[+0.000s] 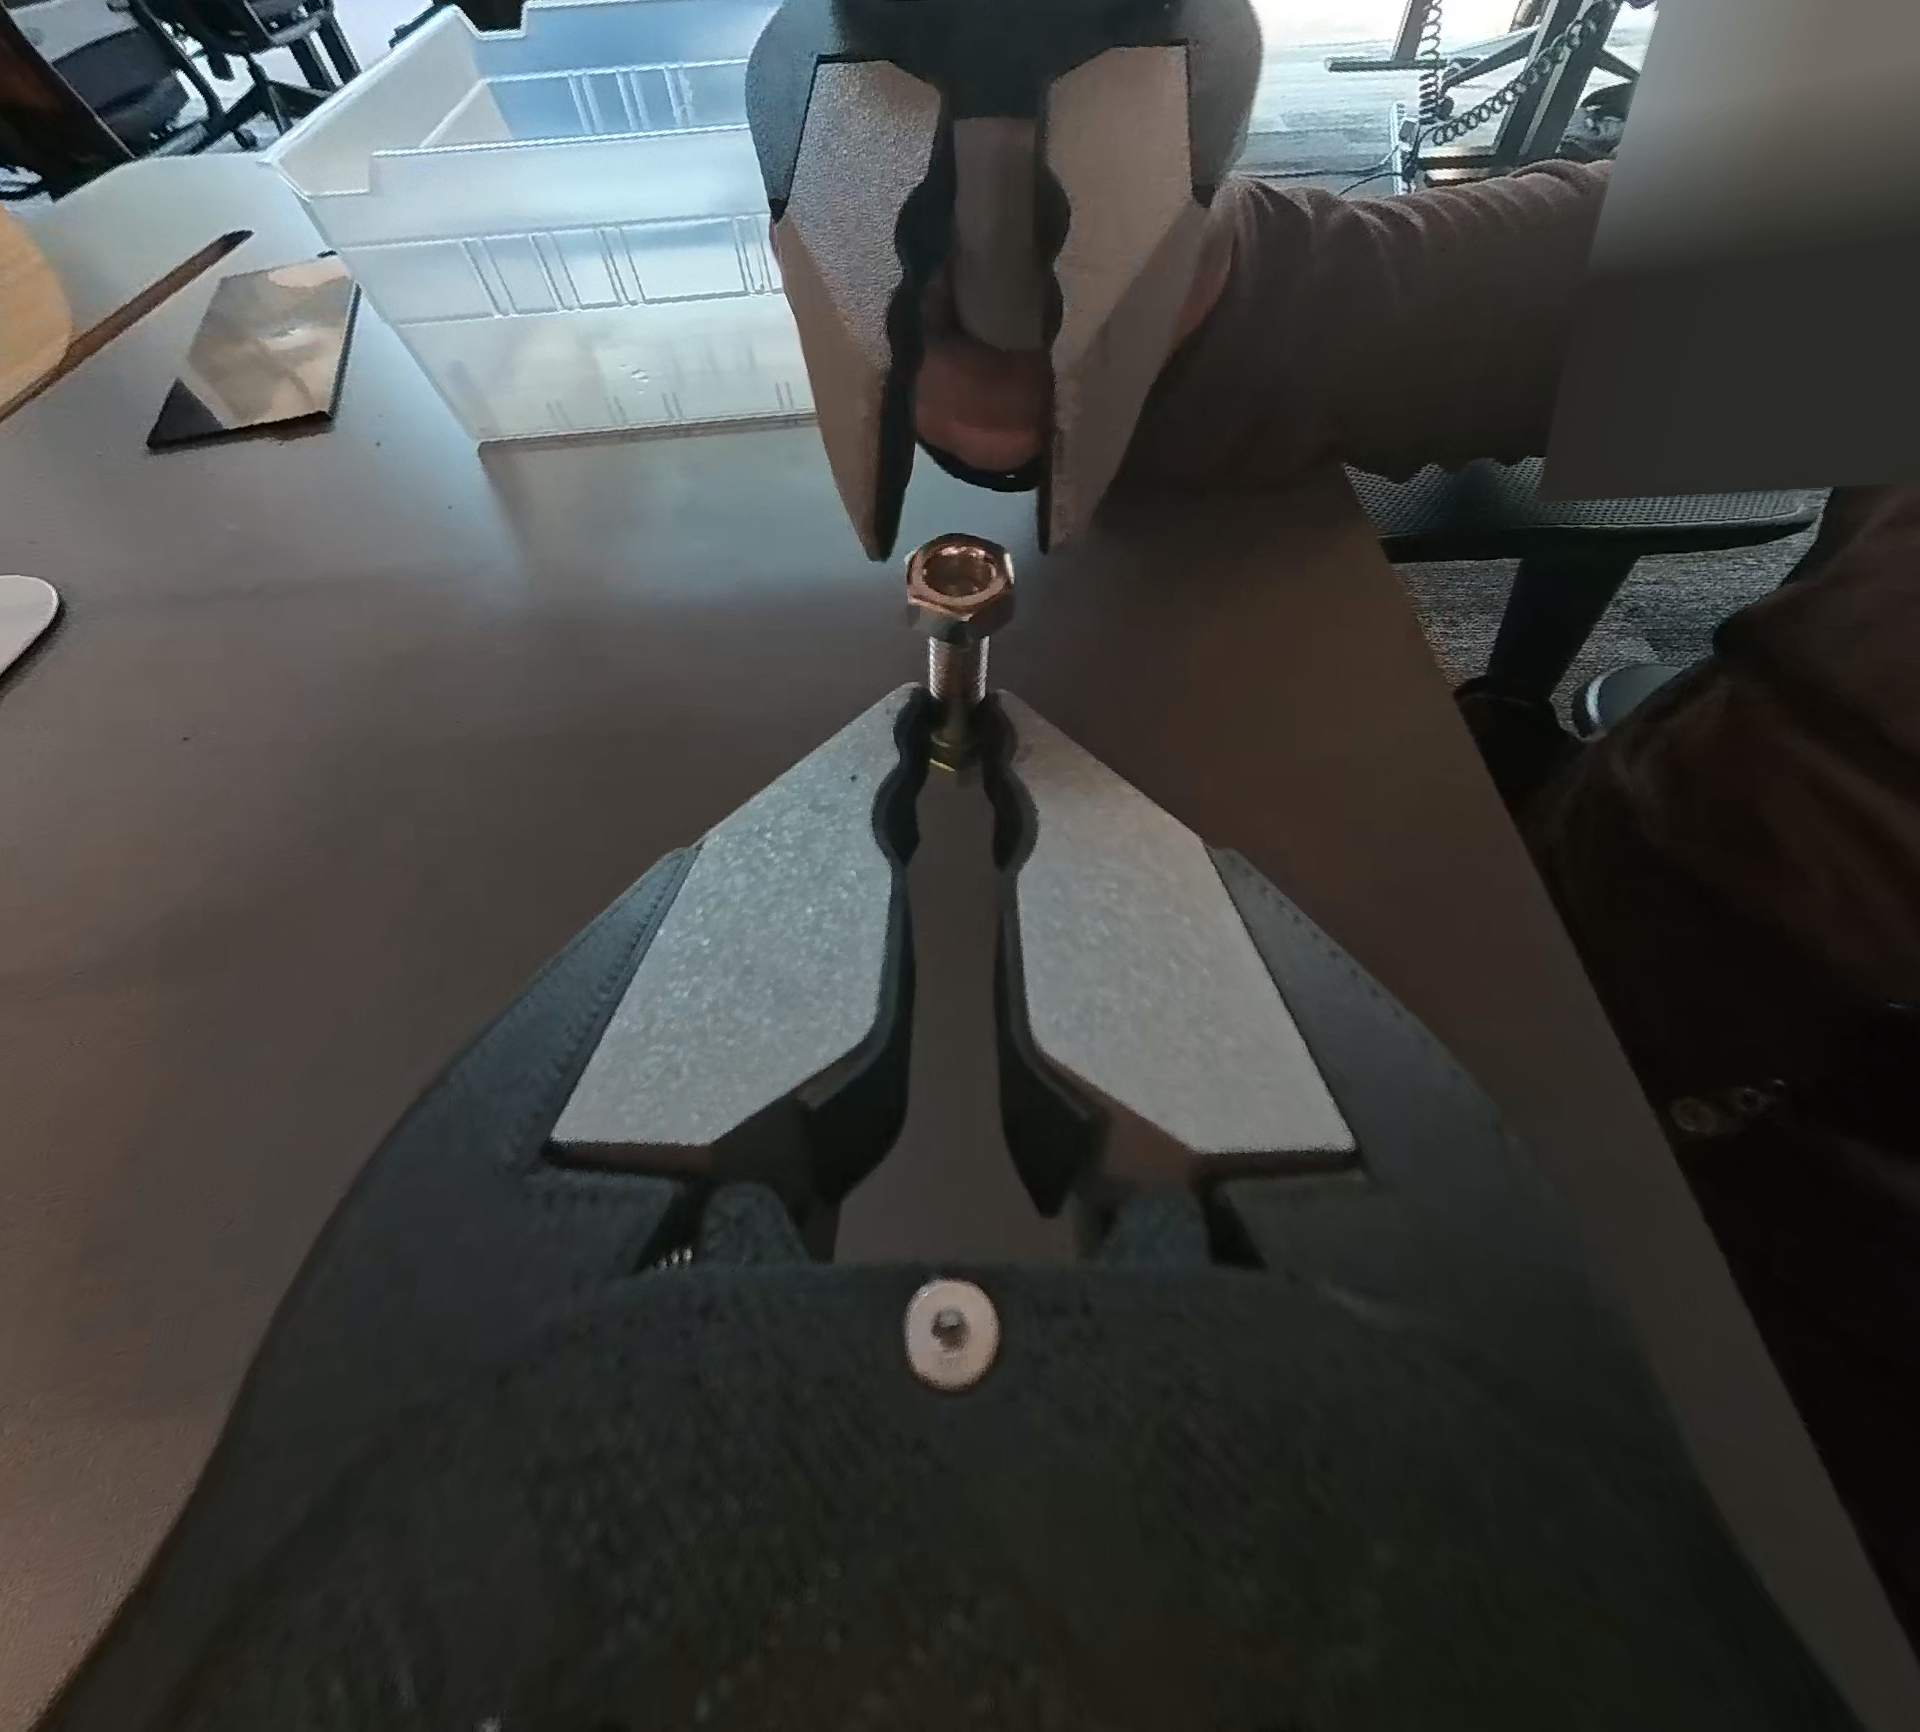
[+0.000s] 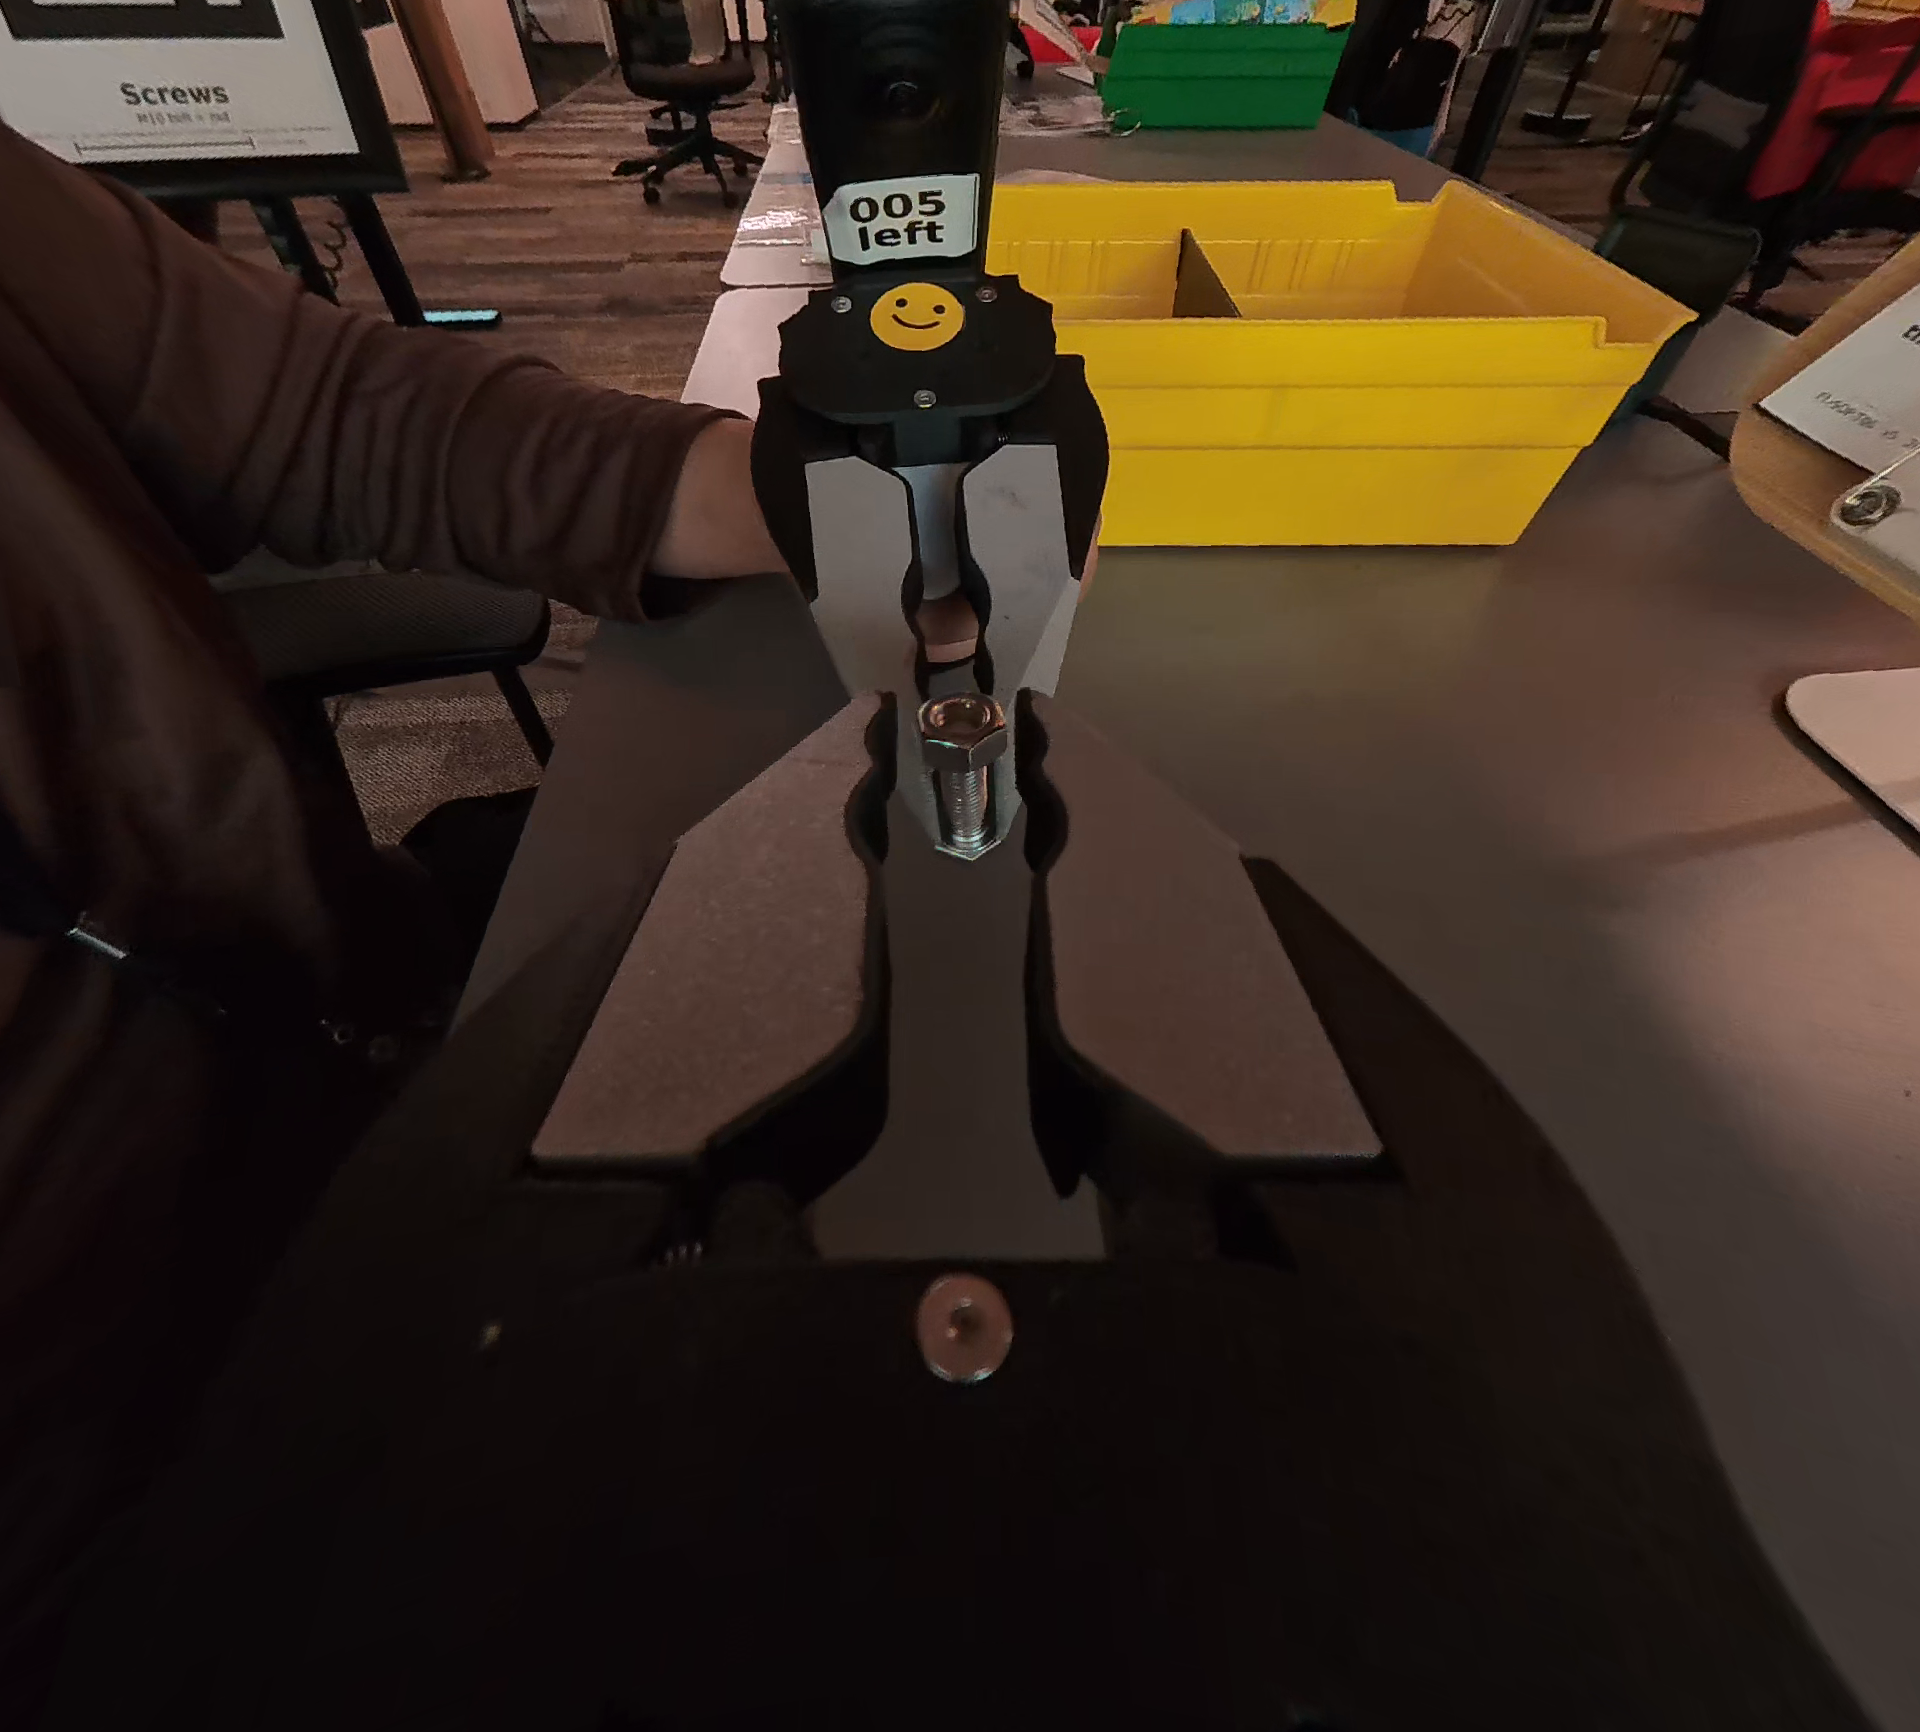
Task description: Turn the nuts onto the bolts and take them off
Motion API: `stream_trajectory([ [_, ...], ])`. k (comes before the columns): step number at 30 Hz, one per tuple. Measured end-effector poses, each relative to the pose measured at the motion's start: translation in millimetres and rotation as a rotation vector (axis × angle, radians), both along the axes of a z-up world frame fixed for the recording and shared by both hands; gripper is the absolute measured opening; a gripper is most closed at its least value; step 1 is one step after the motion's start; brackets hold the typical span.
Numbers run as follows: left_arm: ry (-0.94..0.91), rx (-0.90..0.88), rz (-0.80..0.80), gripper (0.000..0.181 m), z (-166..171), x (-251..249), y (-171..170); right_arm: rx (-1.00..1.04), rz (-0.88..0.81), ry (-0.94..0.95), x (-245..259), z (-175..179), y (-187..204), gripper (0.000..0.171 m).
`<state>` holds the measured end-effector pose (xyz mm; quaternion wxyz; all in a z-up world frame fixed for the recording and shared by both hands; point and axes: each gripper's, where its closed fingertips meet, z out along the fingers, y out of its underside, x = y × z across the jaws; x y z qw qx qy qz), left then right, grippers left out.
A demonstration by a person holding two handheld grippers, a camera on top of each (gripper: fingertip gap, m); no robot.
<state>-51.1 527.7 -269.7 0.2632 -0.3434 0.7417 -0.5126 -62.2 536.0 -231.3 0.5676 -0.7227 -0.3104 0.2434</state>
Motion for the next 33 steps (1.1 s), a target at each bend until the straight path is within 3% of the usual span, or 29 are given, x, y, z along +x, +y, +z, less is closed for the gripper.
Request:
stream_trajectory([
  [33, -0.017, -0.025, -0.020, 0.008, 6.9, -2.9, -3.8, 0.031, 0.017, -0.038, -3.9, -1.6, -2.6, 0.013],
])
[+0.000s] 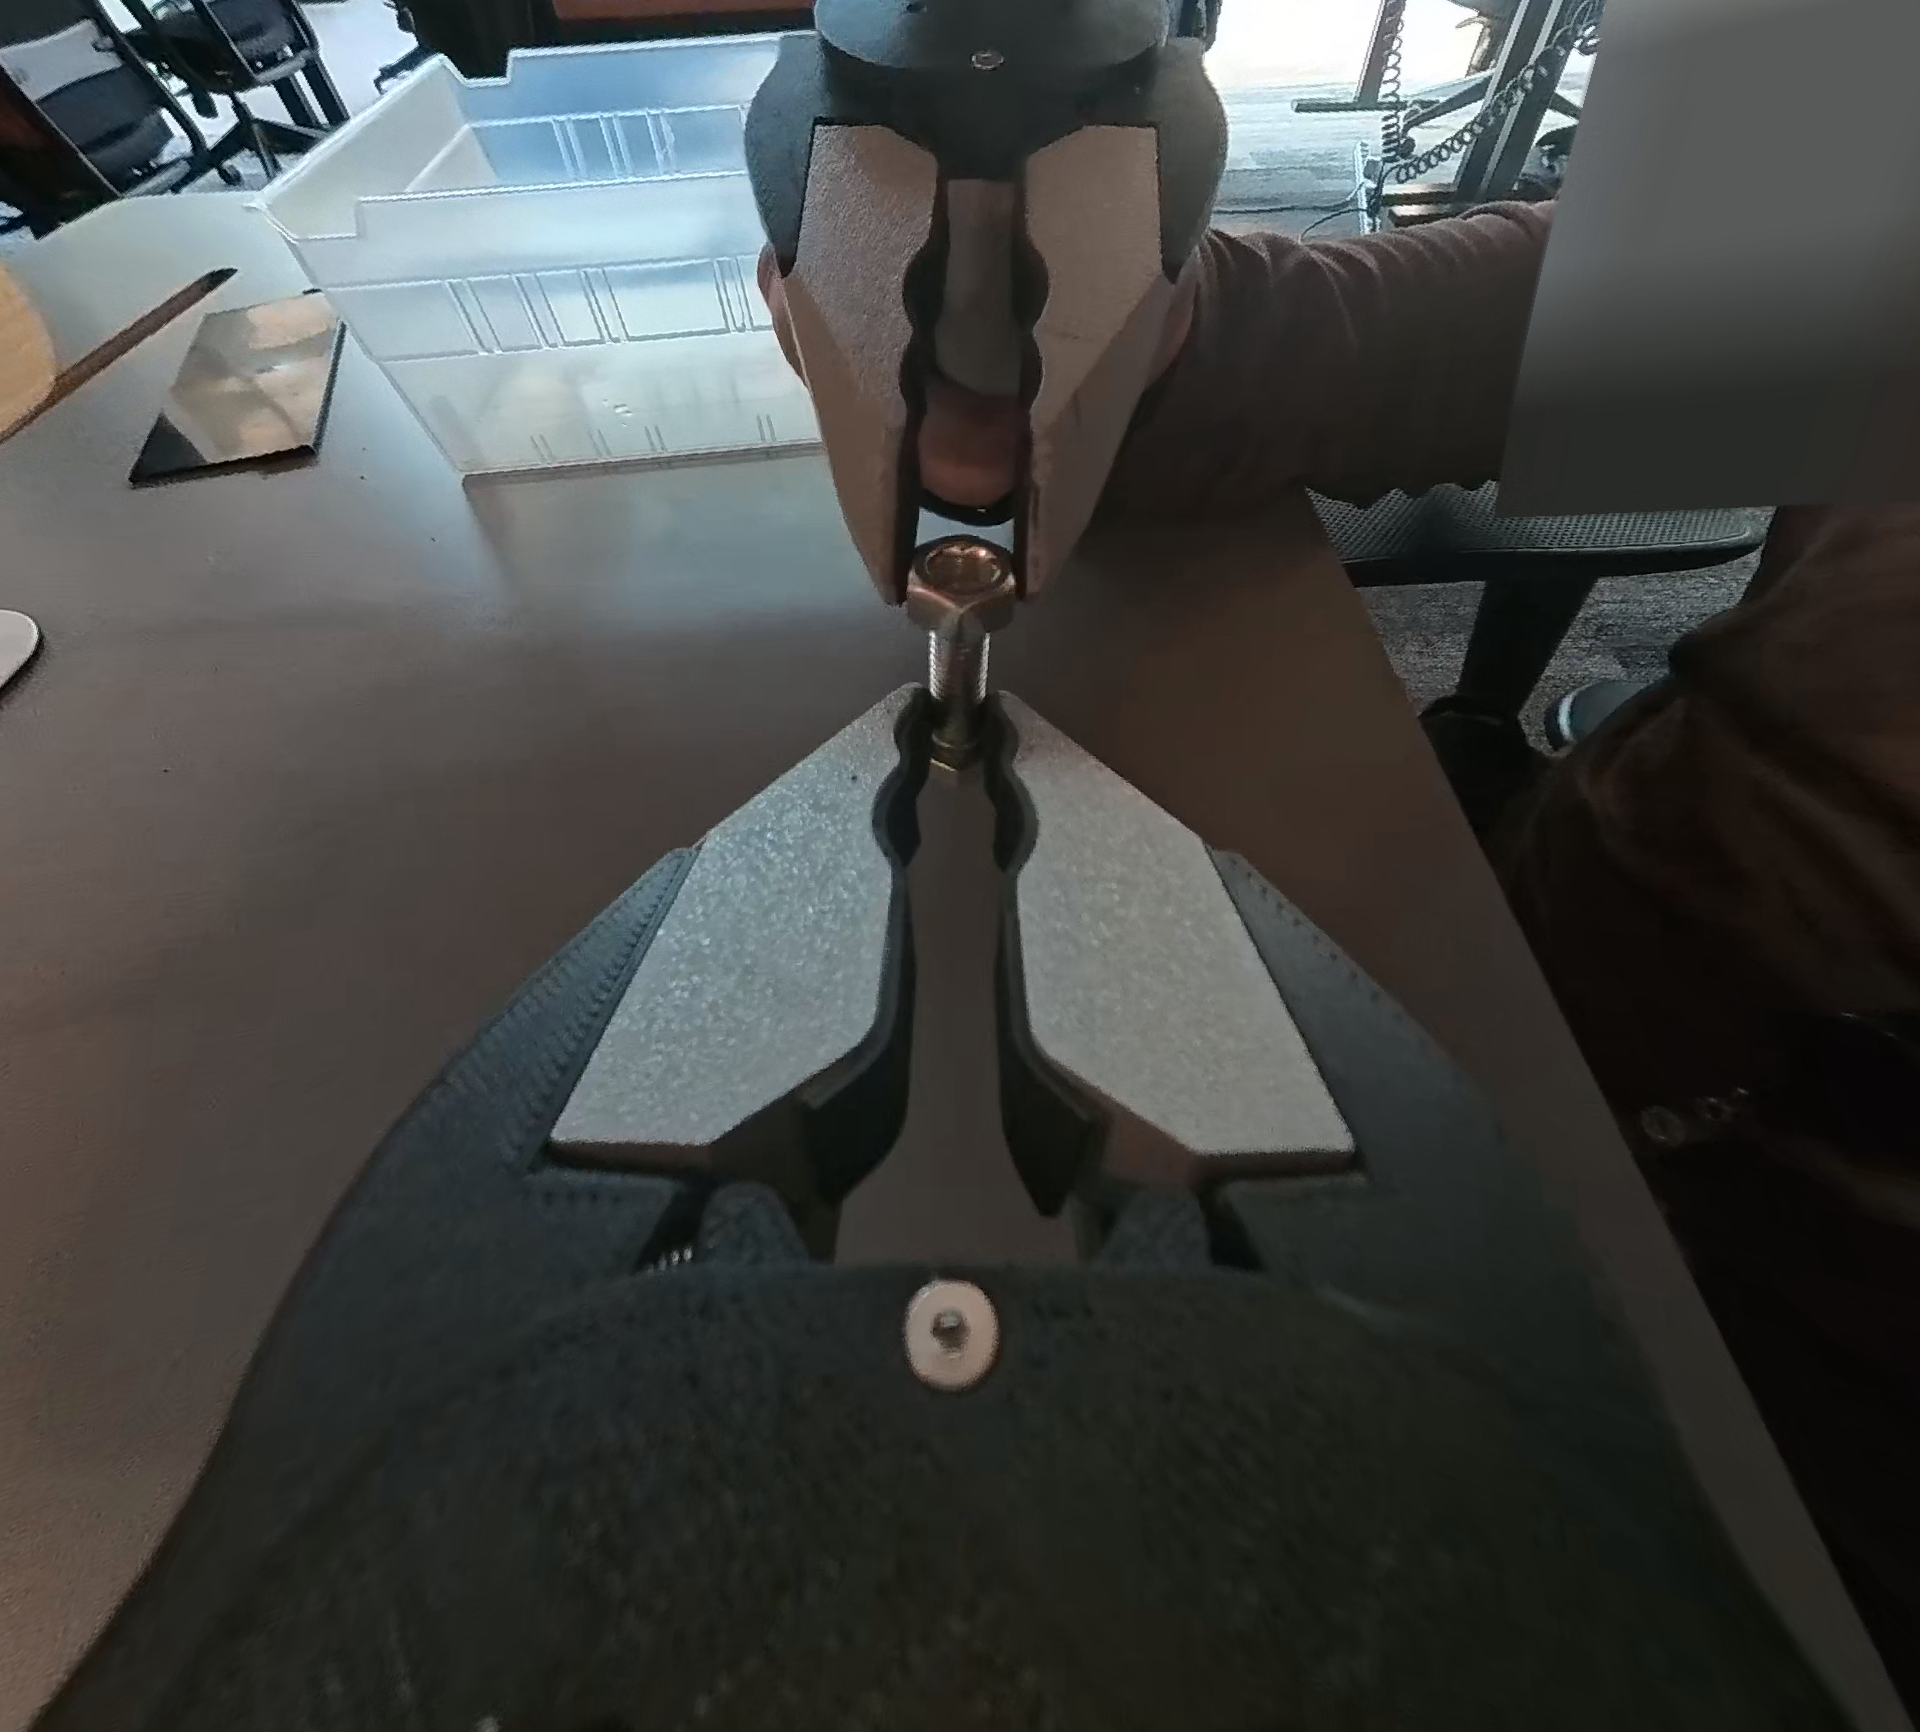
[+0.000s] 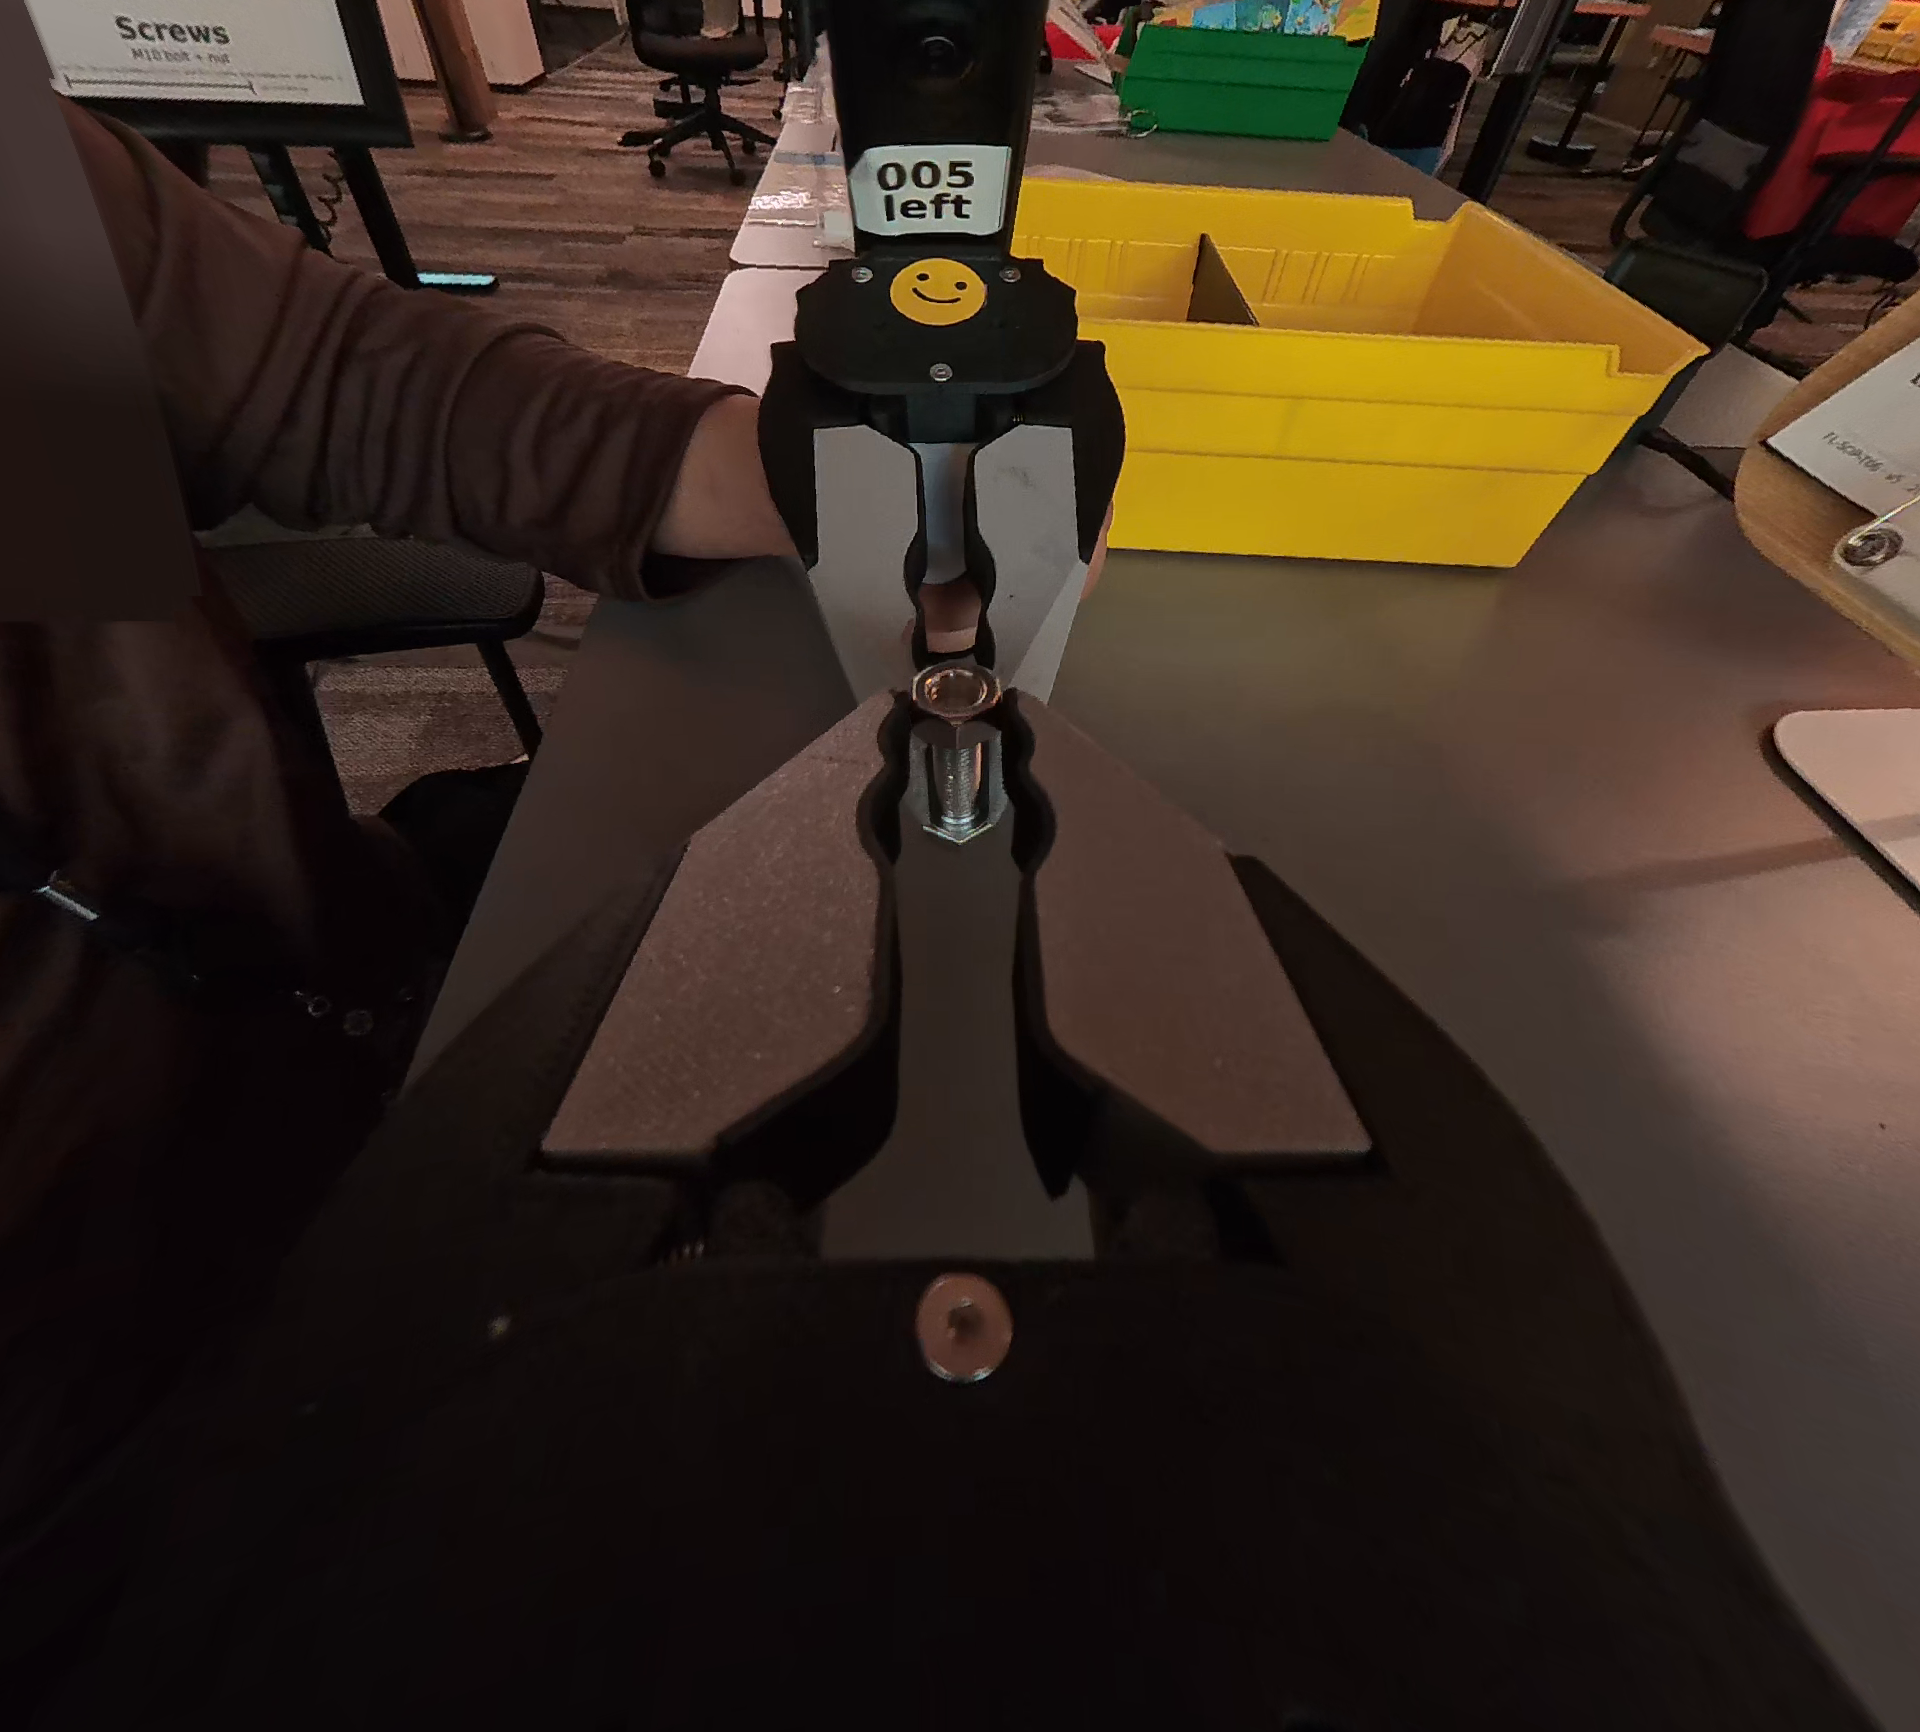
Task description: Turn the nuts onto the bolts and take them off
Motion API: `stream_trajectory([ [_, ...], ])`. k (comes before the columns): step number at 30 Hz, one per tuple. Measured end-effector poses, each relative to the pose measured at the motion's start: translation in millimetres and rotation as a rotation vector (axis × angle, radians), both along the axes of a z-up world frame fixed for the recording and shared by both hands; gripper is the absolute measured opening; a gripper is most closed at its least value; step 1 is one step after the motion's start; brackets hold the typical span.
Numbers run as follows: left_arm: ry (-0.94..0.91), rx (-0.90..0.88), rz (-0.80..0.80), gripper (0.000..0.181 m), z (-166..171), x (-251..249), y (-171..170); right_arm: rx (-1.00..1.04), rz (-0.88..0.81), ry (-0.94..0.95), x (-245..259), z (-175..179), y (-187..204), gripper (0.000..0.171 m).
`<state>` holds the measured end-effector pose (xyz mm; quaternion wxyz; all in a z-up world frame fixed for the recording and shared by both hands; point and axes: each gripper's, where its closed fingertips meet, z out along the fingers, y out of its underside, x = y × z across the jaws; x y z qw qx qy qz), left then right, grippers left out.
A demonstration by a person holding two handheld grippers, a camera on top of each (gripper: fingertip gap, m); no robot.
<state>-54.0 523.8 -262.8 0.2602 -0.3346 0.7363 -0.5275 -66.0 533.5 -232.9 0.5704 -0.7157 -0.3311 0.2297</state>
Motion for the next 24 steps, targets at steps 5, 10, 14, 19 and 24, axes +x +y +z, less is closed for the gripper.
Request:
stream_trajectory([
  [5, -0.002, 0.003, 0.005, 0.008, -1, 1, 0, 0.005, 0.000, -0.004, 0, 0, 0, 0.013],
  [10, -0.007, 0.010, 0.020, 0.008, 0, 2, 1, 0.008, -0.013, -0.013, 1, 0, 1, 0.013],
  [14, -0.021, 0.016, 0.052, 0.008, 2, 5, 5, 0.028, -0.036, -0.019, 4, 2, 3, 0.013],
  [19, -0.025, 0.028, 0.101, 0.008, 2, 10, 8, 0.034, -0.070, -0.027, 8, 2, 7, 0.013],
  [24, -0.025, 0.029, 0.148, 0.008, 2, 14, 13, 0.029, -0.102, -0.020, 12, 1, 11, 0.013],
])
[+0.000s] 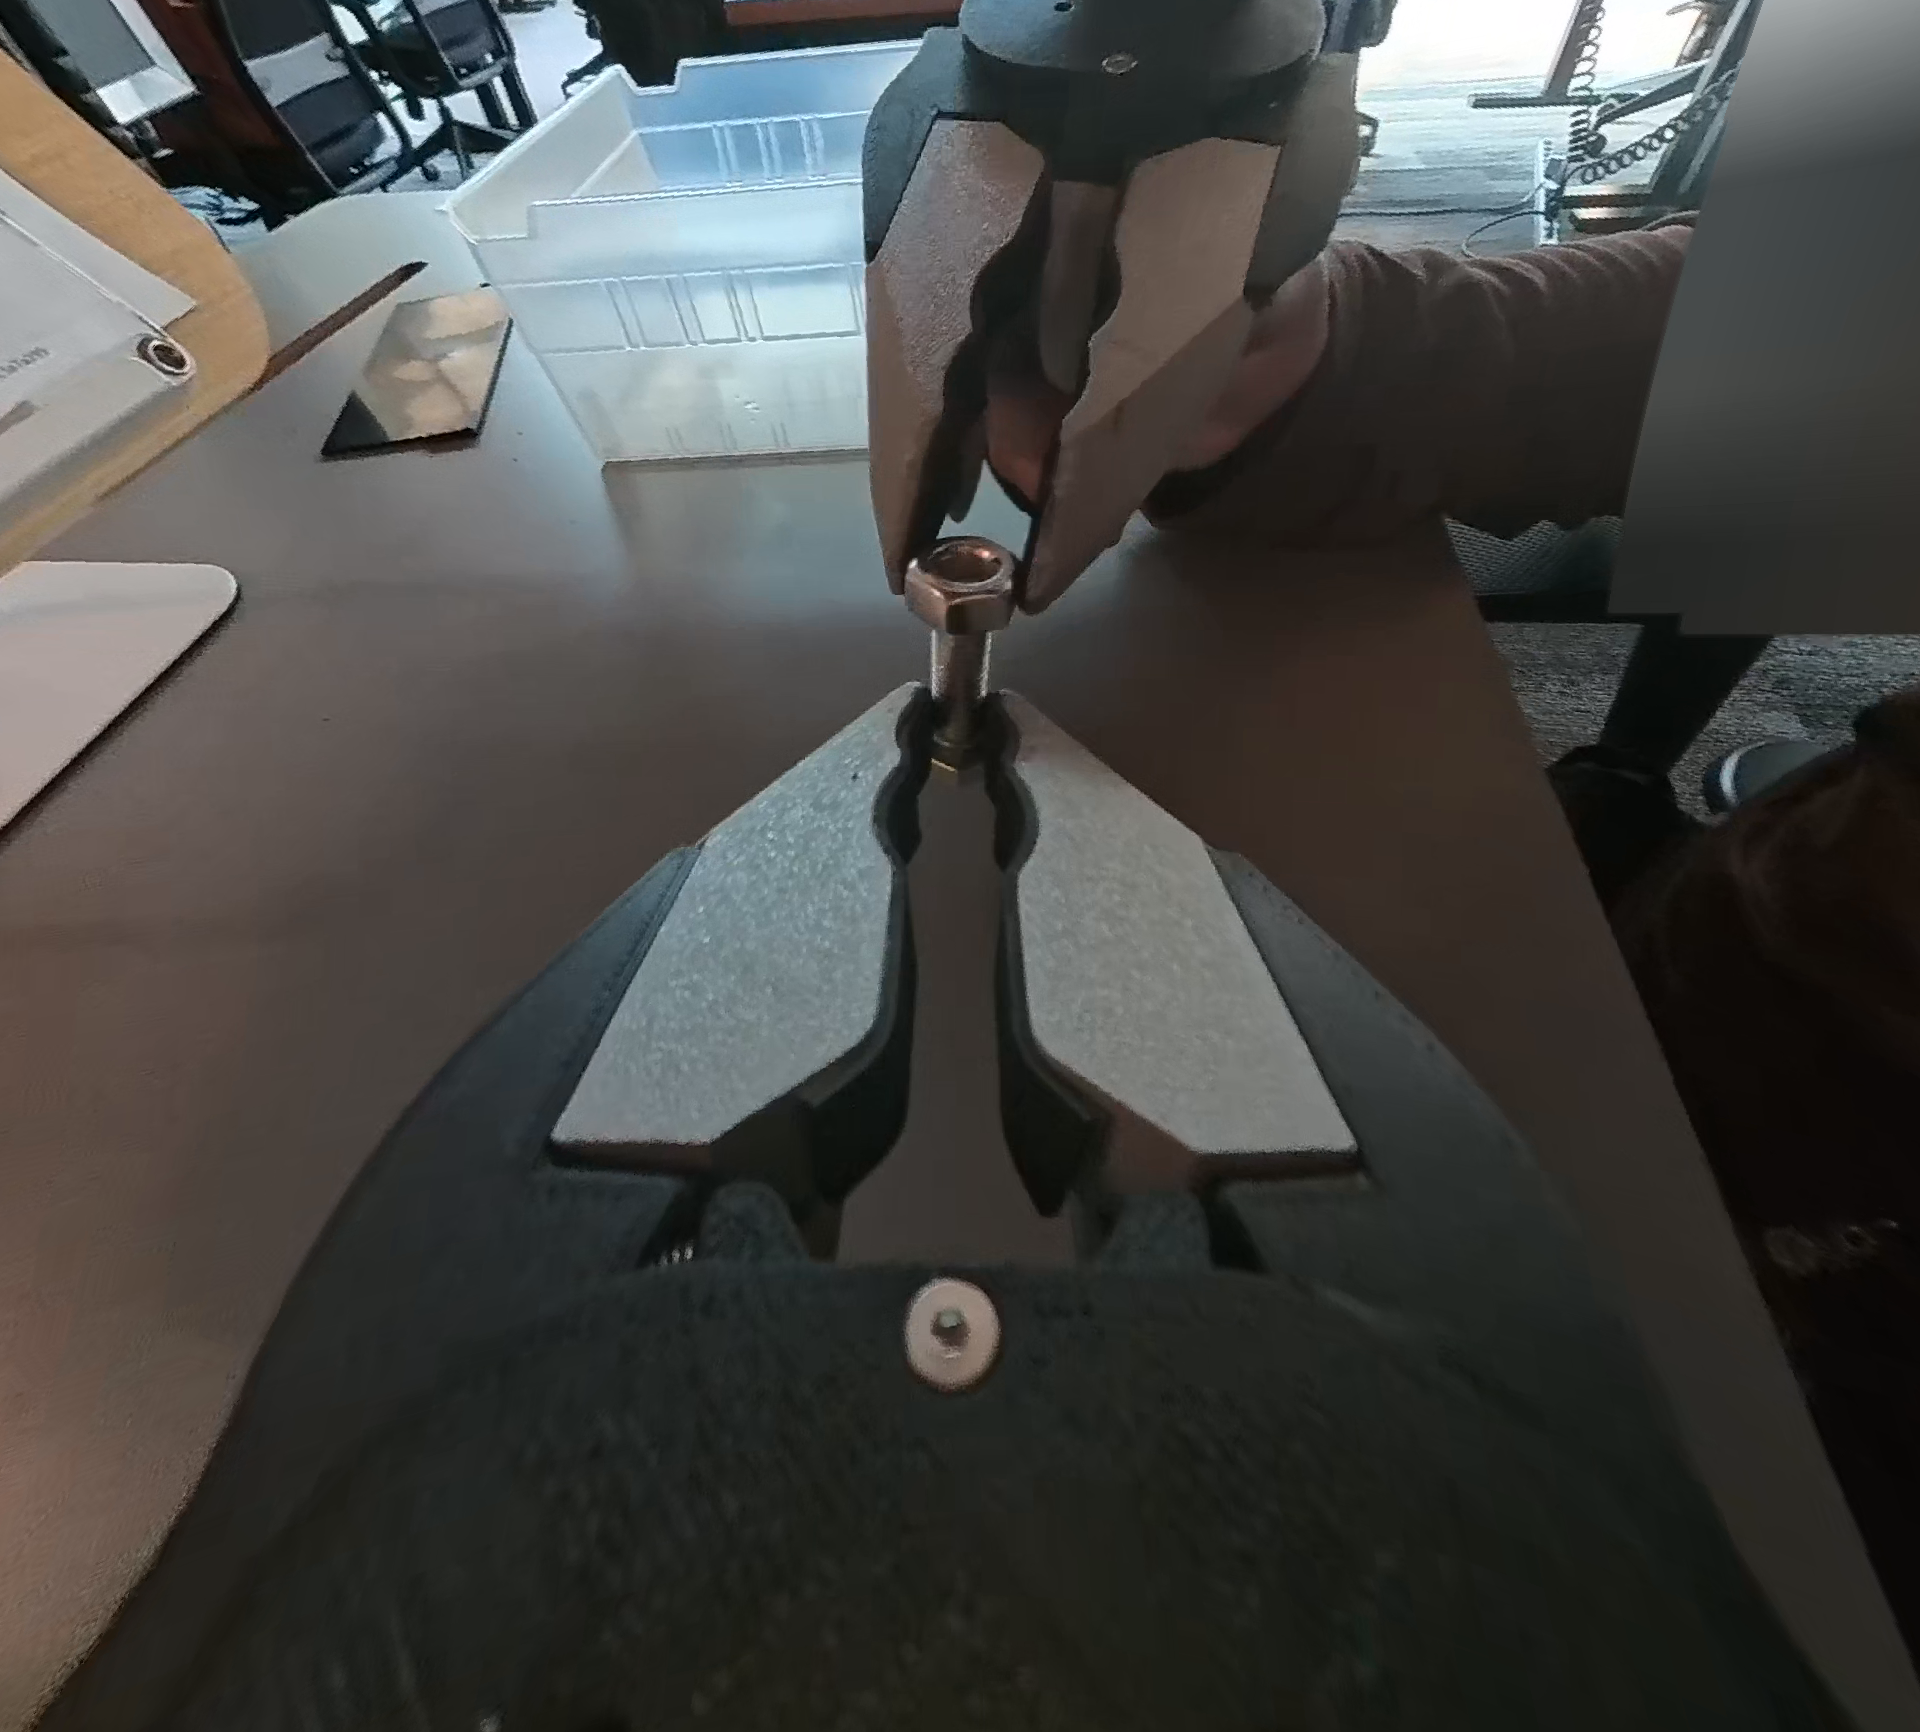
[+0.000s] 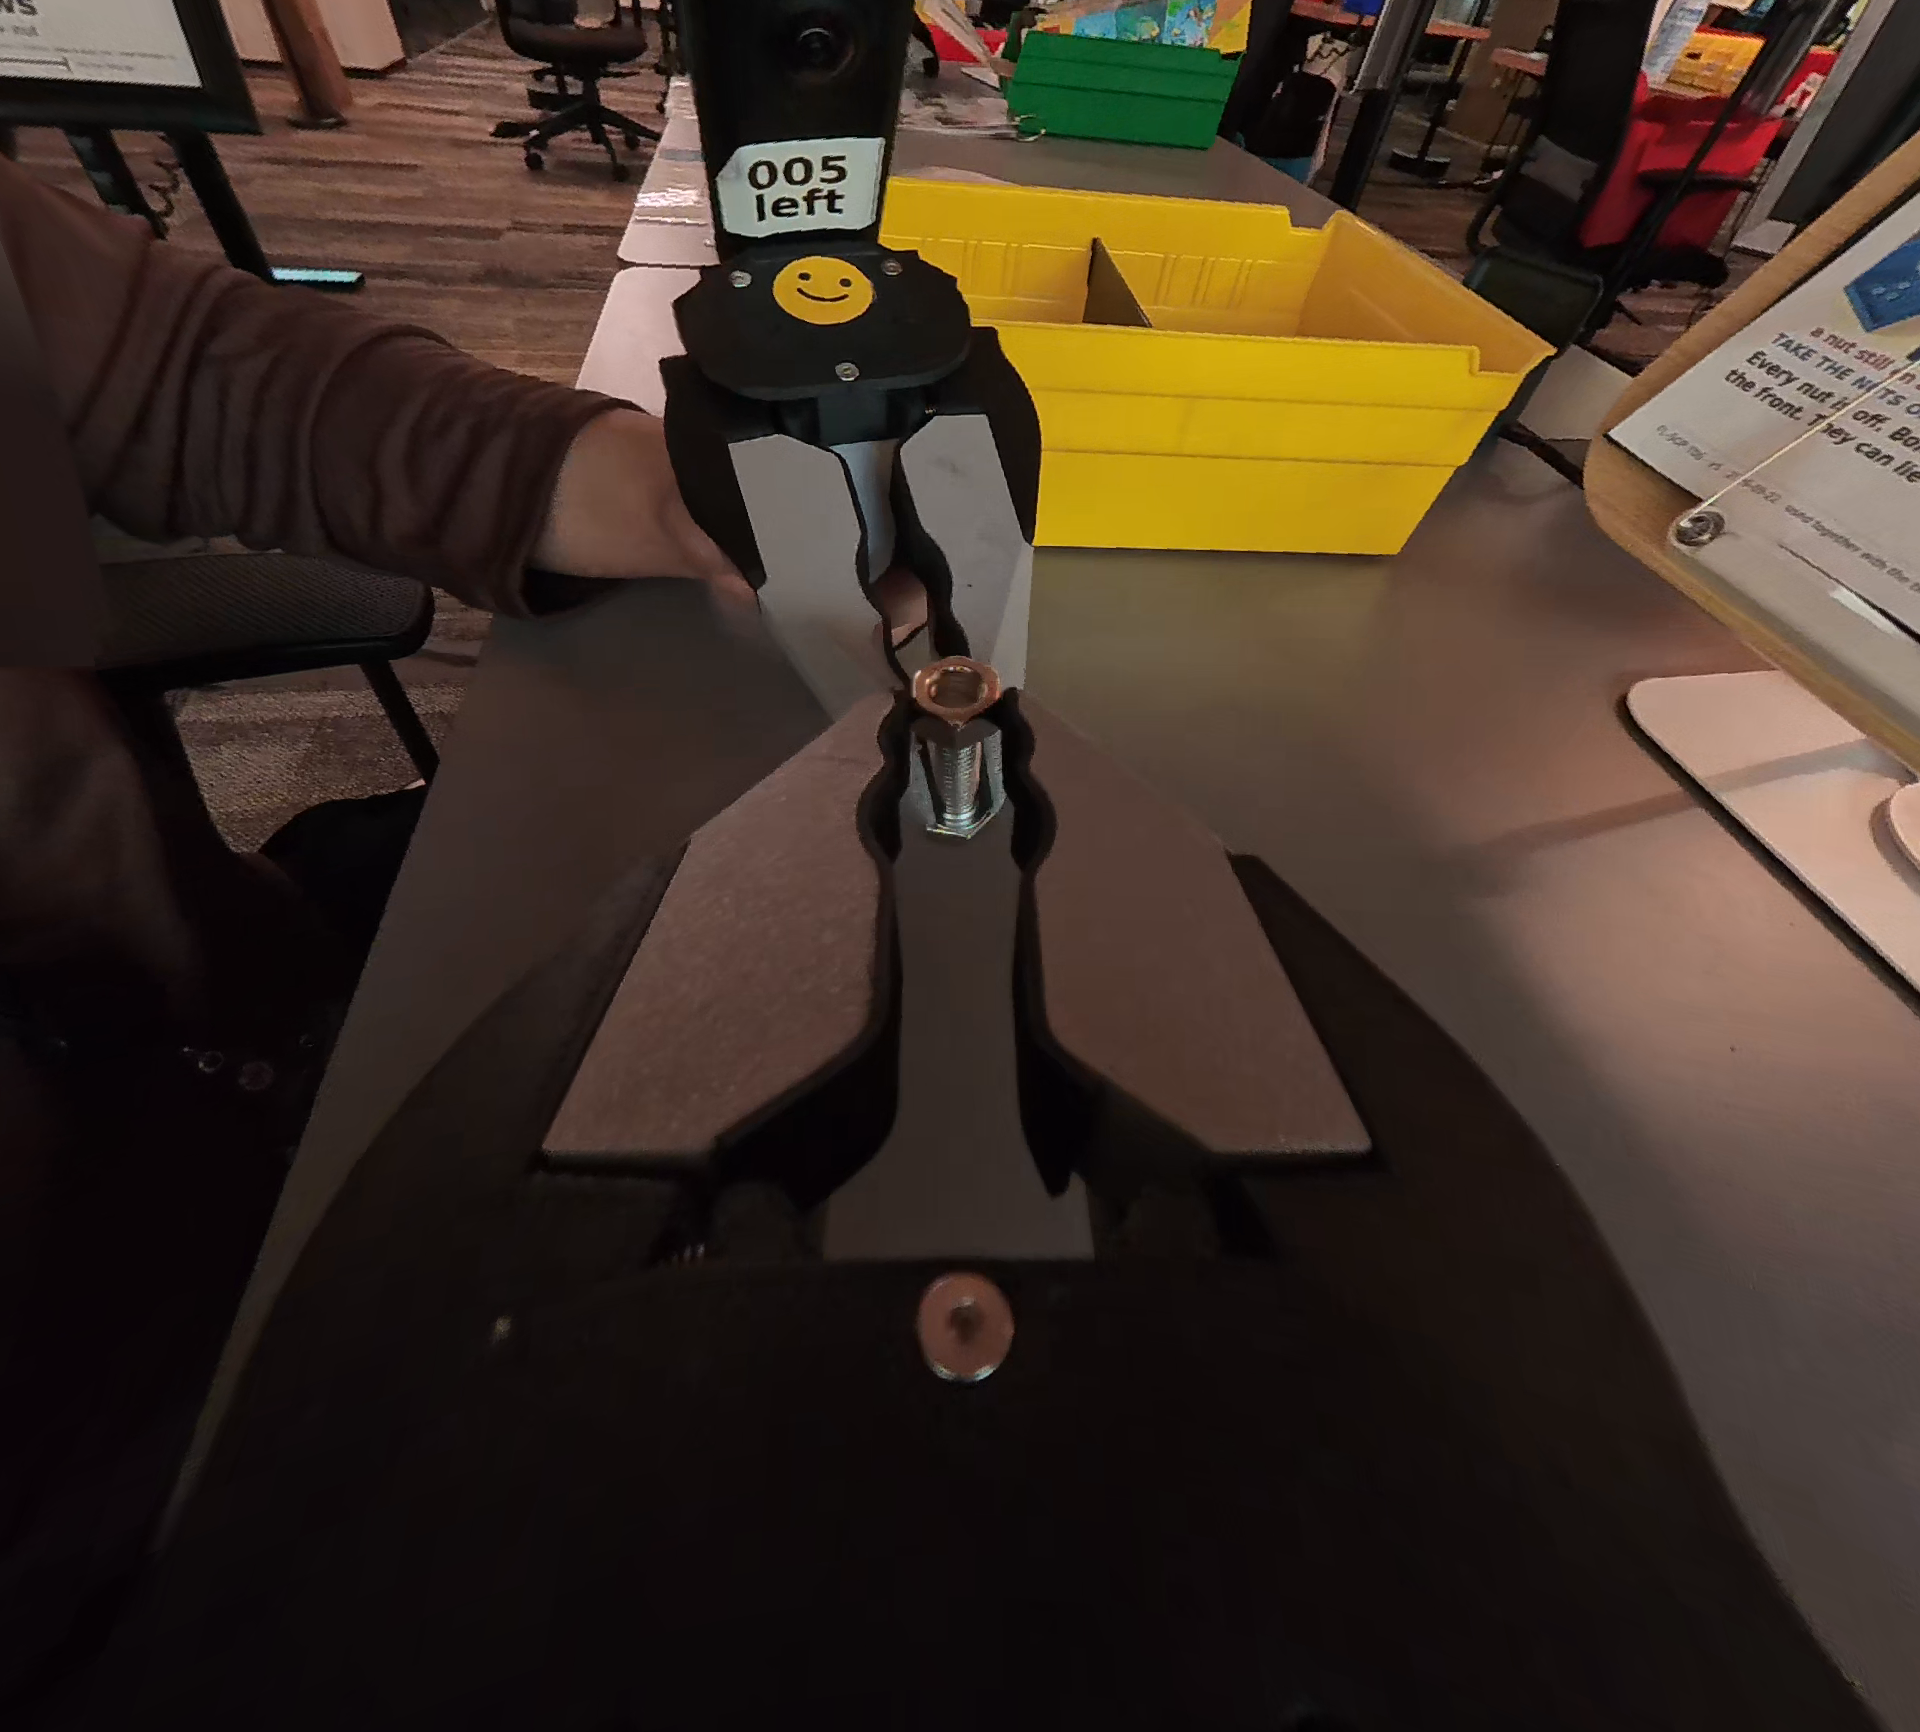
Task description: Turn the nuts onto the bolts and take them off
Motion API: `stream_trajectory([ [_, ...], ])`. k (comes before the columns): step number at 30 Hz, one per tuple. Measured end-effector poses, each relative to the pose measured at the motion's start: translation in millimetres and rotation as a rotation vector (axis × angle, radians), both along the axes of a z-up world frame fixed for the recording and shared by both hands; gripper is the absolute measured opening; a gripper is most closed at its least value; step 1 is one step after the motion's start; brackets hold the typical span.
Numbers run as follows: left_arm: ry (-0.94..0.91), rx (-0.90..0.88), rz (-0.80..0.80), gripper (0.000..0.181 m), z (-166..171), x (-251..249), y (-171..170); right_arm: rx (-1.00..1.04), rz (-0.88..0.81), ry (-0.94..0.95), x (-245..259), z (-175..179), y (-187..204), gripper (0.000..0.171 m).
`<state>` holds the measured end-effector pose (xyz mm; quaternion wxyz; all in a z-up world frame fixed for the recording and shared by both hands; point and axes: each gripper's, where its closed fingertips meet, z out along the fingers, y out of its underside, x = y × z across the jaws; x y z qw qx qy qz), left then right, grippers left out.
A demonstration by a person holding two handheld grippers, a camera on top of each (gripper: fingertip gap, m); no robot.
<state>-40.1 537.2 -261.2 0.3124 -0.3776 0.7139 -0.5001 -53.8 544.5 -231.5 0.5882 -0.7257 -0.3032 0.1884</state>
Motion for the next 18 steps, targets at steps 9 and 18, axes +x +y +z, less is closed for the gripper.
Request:
stream_trajectory([
  [9, 0.017, 0.013, 0.087, 0.008, -4, 7, 8, -0.017, -0.068, -0.020, 7, -4, 8, 0.013],
  [18, 0.030, 0.003, 0.164, 0.008, -5, 13, 12, -0.037, -0.103, 0.008, 13, -5, 12, 0.013],
])
